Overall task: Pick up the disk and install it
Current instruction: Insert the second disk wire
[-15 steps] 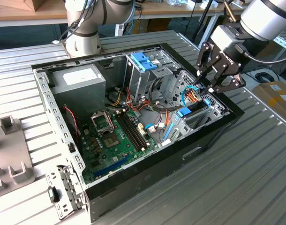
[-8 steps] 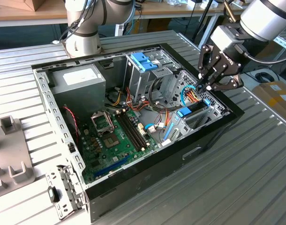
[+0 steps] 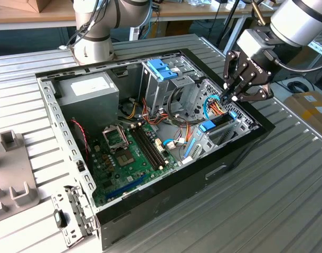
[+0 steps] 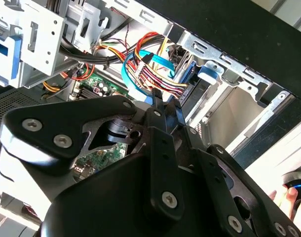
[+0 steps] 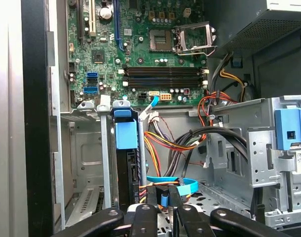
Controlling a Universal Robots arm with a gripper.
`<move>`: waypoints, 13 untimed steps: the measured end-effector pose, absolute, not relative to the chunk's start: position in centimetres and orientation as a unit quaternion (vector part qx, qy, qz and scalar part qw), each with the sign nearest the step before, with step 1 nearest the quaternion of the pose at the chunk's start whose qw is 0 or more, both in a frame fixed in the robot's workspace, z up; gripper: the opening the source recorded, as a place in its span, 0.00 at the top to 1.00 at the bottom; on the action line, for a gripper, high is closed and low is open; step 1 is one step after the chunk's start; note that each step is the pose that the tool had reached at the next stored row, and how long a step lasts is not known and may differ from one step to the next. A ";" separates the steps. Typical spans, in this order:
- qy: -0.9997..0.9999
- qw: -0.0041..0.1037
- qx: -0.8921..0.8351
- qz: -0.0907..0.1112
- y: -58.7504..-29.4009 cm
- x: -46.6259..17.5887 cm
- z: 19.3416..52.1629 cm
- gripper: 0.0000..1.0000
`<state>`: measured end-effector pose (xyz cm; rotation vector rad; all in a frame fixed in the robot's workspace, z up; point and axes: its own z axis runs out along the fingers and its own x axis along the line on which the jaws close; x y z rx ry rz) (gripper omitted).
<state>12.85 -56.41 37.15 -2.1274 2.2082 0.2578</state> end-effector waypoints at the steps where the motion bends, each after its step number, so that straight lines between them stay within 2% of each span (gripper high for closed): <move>1: 0.717 0.032 -0.691 0.084 -56.4 12.8 37.1 0.79; 13: 0.717 0.032 -0.691 0.084 -57.2 12.5 37.1 0.79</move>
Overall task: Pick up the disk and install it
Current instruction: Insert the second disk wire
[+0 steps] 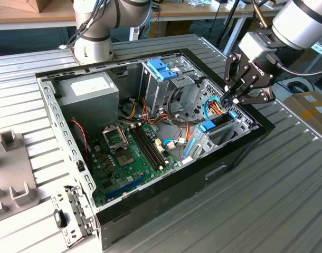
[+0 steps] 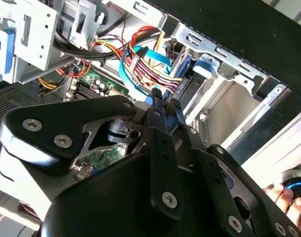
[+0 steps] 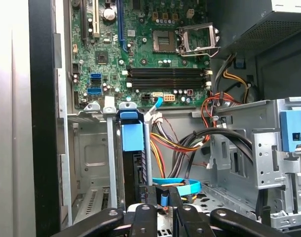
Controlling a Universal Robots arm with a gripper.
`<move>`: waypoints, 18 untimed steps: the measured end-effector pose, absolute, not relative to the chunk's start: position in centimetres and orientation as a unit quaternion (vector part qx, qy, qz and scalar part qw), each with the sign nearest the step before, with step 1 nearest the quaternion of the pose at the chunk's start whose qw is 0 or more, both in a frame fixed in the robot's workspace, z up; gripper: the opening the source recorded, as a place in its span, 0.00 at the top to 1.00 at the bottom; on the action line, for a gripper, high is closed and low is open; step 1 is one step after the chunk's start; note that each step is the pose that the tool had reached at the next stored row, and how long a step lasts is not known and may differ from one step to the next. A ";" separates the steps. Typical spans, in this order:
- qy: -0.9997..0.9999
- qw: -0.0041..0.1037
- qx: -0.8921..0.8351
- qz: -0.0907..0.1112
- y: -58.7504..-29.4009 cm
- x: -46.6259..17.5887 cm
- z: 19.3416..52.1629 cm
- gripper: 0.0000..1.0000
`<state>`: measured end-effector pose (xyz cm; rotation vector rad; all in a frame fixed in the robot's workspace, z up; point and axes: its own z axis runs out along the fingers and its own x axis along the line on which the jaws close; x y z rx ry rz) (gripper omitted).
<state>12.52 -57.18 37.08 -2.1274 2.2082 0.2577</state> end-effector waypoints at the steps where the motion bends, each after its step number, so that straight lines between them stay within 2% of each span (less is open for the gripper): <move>1: 0.717 0.032 -0.691 0.084 -57.3 12.5 37.0 0.79; 18: 0.717 0.032 -0.691 0.084 -57.9 12.0 35.7 0.79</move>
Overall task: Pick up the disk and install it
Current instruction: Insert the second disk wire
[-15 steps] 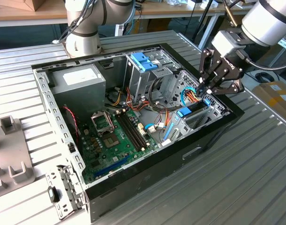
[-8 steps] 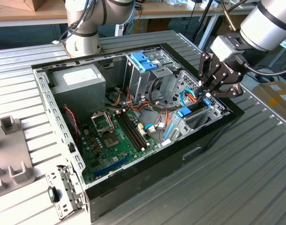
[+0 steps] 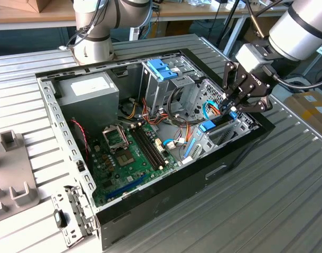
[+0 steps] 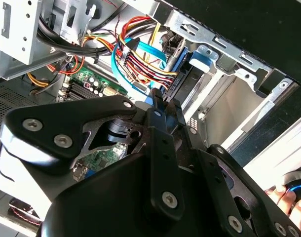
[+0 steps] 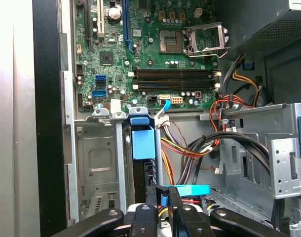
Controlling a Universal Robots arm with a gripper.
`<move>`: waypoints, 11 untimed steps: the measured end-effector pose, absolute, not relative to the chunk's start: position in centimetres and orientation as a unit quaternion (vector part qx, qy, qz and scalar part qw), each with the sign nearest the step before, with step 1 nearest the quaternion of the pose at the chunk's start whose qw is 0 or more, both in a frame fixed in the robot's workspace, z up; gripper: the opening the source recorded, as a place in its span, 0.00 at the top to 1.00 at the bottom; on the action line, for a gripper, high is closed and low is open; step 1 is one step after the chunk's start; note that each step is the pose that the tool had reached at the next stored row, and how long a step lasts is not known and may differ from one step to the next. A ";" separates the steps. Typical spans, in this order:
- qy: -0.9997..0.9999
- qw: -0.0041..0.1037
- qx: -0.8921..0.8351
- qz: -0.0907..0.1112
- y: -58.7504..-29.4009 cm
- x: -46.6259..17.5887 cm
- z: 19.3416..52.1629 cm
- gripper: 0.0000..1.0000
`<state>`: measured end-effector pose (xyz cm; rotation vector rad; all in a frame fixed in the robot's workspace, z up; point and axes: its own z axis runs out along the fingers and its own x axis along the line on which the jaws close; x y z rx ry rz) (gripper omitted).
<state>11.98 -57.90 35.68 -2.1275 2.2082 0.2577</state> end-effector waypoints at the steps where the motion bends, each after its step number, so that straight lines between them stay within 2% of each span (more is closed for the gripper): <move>1: 0.717 0.032 -0.691 0.084 -57.9 12.0 35.7 0.79; 6: 0.717 0.032 -0.691 0.084 -57.9 12.0 35.6 0.78; 7: 0.717 0.032 -0.691 0.084 -57.9 12.0 35.6 0.72; 8: 0.717 0.032 -0.691 0.084 -57.9 12.0 35.7 0.72; 9: 0.717 0.032 -0.691 0.084 -57.9 12.0 35.7 0.65; 11: 0.717 0.032 -0.691 0.084 -57.9 12.0 35.7 0.65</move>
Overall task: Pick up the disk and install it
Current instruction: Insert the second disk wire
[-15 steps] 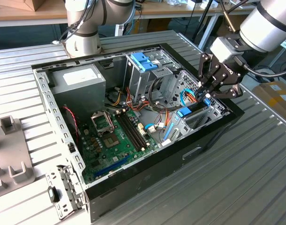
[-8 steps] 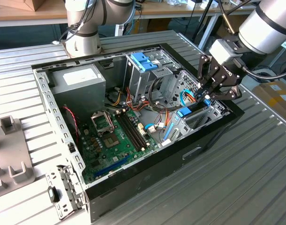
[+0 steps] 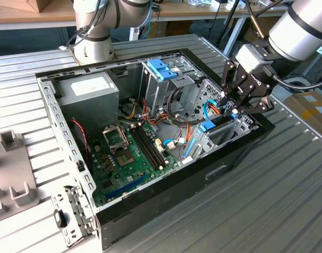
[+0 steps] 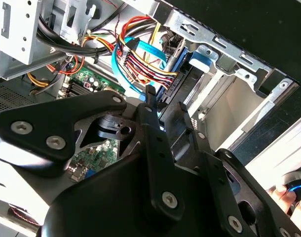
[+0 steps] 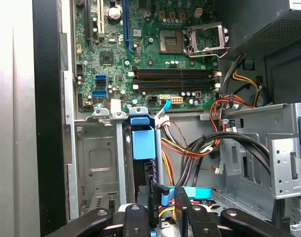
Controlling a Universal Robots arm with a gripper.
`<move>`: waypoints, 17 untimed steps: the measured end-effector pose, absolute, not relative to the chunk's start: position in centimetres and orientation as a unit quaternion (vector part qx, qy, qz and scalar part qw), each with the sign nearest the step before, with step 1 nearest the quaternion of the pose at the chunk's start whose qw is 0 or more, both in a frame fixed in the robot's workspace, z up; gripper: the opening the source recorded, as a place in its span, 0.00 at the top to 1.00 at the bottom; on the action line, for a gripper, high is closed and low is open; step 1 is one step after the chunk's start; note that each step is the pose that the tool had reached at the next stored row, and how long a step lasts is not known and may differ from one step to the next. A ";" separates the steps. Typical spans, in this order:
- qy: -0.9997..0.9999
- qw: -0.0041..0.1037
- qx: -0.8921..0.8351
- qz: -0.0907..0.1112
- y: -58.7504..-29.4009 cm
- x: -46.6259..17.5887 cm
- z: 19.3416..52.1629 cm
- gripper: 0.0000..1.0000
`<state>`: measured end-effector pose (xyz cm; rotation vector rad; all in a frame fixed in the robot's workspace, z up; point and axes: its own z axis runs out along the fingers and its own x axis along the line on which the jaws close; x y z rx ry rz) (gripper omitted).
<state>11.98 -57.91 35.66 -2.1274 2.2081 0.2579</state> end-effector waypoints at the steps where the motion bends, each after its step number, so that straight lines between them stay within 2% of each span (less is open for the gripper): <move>1: 0.717 0.032 -0.691 0.084 -57.9 12.0 35.7 0.65; 14: 0.717 0.032 -0.691 0.084 -58.2 12.0 35.7 0.65; 15: 0.717 0.032 -0.691 0.084 -58.2 12.0 35.7 0.67; 17: 0.717 0.032 -0.691 0.084 -58.2 12.0 35.7 0.84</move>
